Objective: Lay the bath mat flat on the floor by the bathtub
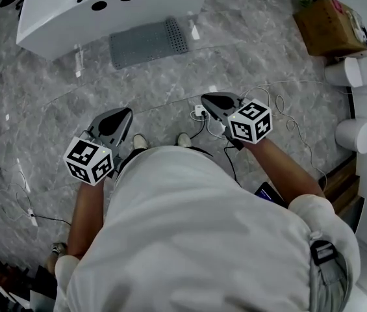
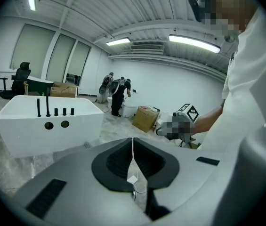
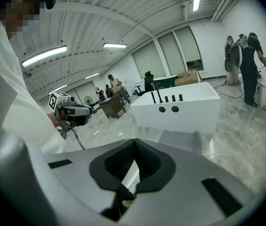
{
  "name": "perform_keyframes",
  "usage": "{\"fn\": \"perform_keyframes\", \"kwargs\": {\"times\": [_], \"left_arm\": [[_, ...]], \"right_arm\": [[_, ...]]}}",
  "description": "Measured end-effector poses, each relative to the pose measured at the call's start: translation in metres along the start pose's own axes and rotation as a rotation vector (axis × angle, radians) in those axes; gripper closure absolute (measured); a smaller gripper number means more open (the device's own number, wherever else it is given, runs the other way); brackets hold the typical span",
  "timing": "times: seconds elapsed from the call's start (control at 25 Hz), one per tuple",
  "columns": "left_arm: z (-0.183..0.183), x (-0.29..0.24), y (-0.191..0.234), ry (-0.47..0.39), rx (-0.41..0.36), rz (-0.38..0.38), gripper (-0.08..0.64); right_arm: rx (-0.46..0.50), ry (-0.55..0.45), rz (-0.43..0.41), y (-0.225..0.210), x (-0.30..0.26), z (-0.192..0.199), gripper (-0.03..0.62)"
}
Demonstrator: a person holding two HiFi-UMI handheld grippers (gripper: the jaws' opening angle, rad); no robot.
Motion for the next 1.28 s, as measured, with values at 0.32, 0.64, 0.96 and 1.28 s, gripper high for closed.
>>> {"fn": "perform_keyframes", "kwargs": {"times": [0.32,0.64,0.96,1.28], "left_arm": [[0.006,-0.053,-0.055,0.018,0.014,-0.005,0.537],[0.012,-0.067,-0.072,0.034,0.045,-0.048,0.537],[0.004,-0.089,-0.082,0.059,0.021,-0.062,0.537],[-0.008,-0.101,-0.079,0.085,0.0,-0.07,0.537]], "right_arm": [[-0.002,-0.016,-0.048,-0.021,0.036,0.029,0.584],[0.039,-0.027,-0.08,-0.029,0.047,0.042,0.584],[0.034,-0.045,-0.102,-0.048,0.05,0.047,0.584],[0.03,-0.064,-0.09,-0.068,0.051,0.041,0.584]]}}
Point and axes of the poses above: the fingertips, and each gripper's own axes: x backward along the fingers, y to its left, z out of its underside, the point moved 8 cm from there along x, backward along the fingers, and after that the axes turned 6 degrees about z, right-handed, at the moved point
